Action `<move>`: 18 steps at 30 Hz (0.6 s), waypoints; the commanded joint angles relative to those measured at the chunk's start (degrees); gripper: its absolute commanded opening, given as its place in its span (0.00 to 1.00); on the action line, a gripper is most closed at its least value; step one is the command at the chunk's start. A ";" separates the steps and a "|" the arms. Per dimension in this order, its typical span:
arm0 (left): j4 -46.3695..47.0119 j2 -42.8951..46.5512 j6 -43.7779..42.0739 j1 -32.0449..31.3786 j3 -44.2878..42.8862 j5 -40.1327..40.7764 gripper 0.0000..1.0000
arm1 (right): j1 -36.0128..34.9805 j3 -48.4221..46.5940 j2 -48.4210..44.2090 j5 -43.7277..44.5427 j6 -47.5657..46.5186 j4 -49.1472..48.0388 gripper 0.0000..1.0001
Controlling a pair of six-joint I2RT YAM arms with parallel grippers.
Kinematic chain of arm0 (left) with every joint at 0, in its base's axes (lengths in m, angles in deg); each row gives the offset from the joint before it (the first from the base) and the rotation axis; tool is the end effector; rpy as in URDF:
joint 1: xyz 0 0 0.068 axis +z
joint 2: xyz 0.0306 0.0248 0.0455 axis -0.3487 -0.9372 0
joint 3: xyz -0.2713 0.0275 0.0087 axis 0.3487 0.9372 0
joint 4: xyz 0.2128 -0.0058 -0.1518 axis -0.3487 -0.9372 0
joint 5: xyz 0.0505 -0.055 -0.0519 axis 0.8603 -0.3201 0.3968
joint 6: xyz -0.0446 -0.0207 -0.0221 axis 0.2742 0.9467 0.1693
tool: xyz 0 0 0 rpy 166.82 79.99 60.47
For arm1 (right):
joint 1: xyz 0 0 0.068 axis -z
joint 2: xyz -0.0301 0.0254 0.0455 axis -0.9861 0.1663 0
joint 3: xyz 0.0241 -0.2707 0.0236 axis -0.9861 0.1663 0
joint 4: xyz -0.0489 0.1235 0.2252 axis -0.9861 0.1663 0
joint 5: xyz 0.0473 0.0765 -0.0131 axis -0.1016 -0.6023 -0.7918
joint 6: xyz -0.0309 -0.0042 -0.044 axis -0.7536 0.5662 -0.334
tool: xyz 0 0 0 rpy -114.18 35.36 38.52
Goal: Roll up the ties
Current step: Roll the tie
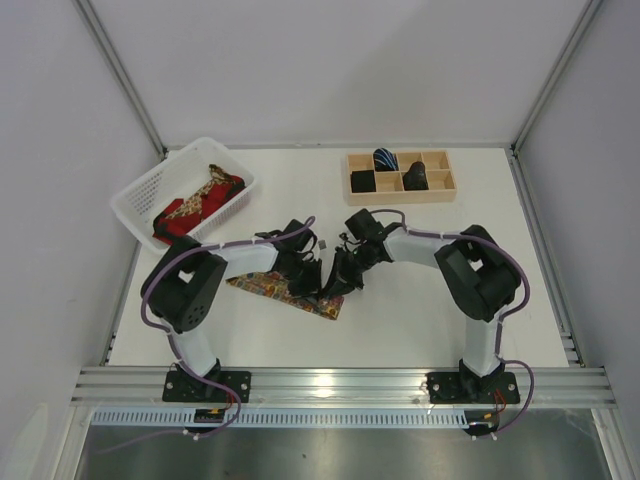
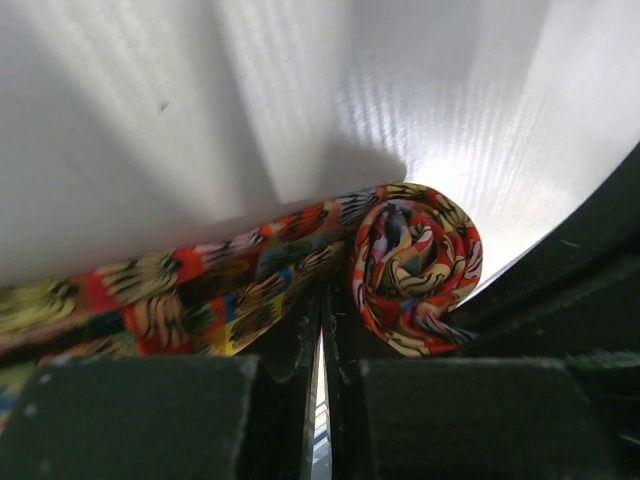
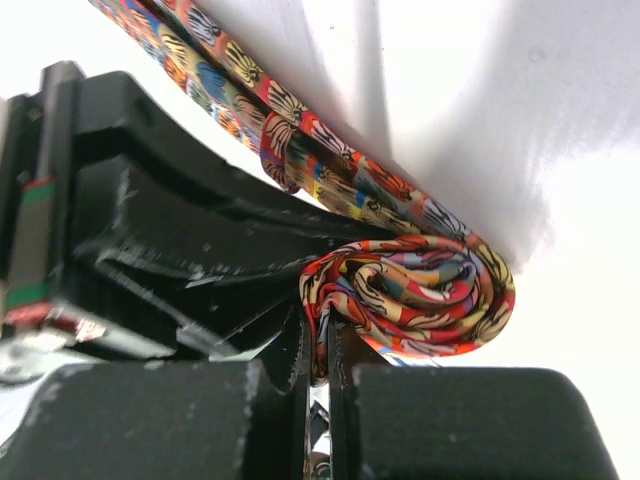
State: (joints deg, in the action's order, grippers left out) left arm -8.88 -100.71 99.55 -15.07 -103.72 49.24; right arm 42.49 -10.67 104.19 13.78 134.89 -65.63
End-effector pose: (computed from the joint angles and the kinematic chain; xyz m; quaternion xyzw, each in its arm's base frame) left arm 0.2487 -0.1993 0.1302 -0.0769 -0.9521 0.2954 0.0179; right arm 0.2742 0.2445 0.1443 -0.0175 -0.9122 -0.3951 0.1069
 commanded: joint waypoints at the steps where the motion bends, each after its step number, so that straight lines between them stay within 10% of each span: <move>1: -1.52 3.55 -2.68 -0.64 -0.06 3.58 0.08 | -2.06 -2.86 2.92 4.92 -0.60 0.31 0.00; 18: -4.51 17.44 -3.38 6.21 2.84 14.23 0.09 | -2.85 -9.71 7.84 10.64 -1.04 7.79 0.01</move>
State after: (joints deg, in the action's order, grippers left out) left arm -13.43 -86.28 97.56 -11.31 -101.60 61.81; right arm 39.98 -17.80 109.86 20.32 134.30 -60.47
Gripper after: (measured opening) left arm 0.085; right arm 0.043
